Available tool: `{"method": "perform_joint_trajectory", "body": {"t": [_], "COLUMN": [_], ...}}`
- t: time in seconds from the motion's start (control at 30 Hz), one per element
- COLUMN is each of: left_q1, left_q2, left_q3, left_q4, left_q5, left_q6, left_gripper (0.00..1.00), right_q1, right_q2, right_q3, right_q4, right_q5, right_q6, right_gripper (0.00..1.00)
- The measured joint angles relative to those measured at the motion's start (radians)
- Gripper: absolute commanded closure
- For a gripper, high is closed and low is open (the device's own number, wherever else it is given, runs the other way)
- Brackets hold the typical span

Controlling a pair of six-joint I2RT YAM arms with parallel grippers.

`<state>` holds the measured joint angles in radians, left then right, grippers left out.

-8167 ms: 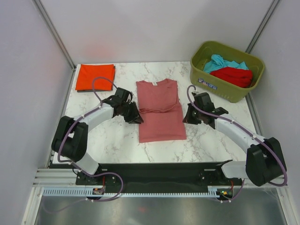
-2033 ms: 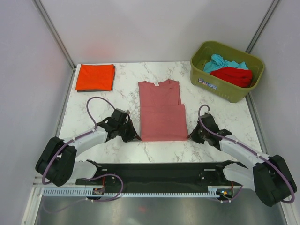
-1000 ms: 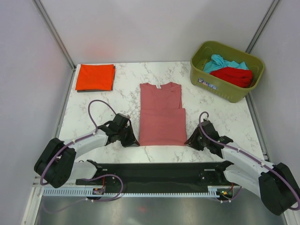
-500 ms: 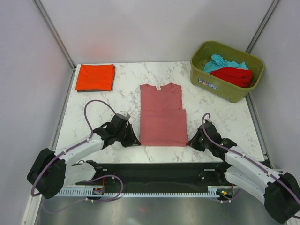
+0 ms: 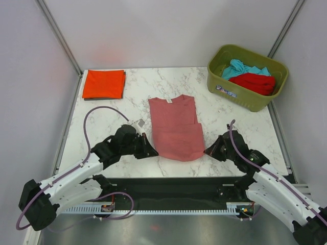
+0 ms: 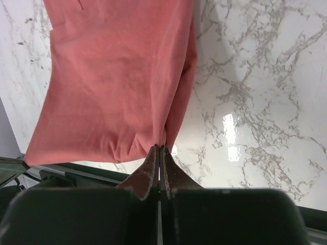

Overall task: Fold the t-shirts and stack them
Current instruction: Fold the tshirt

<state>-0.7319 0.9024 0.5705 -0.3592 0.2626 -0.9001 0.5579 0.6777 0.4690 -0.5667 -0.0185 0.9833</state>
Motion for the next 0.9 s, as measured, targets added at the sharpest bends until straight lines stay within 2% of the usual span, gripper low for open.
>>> {"method": "perform_joint_trajectory", "body": {"t": [0.2, 0.33, 0.6, 0.9], "left_q1": [0.0, 0.011, 0.131, 0.273], "left_q2": [0.023, 0.061, 0.183, 0.425], "left_q3": [0.023, 0.054, 0.206, 0.503], "left_q4": [-0.002, -0.1, -0.224, -0.237], "left_q5": [0.0, -0.093, -0.169, -0.179], "left_q6": [0.0, -0.032, -0.039, 0.032], "left_gripper": [0.98, 0.98, 0.98, 0.98], "right_q1": [0.002, 0.002, -0.01, -0.138], "right_q2": [0.005, 0.058, 0.347, 0.665], "right_q3": [0.049, 0.091, 0.303, 0.581], "right_q4": [-0.022, -0.032, 0.015, 0.082], "right_q5": [0.032, 0.081, 0.136, 0.085], "right_q6": [-0.024, -0.059, -0.186, -0.314], "right_gripper": [1.0, 1.0, 1.0, 1.0]}}
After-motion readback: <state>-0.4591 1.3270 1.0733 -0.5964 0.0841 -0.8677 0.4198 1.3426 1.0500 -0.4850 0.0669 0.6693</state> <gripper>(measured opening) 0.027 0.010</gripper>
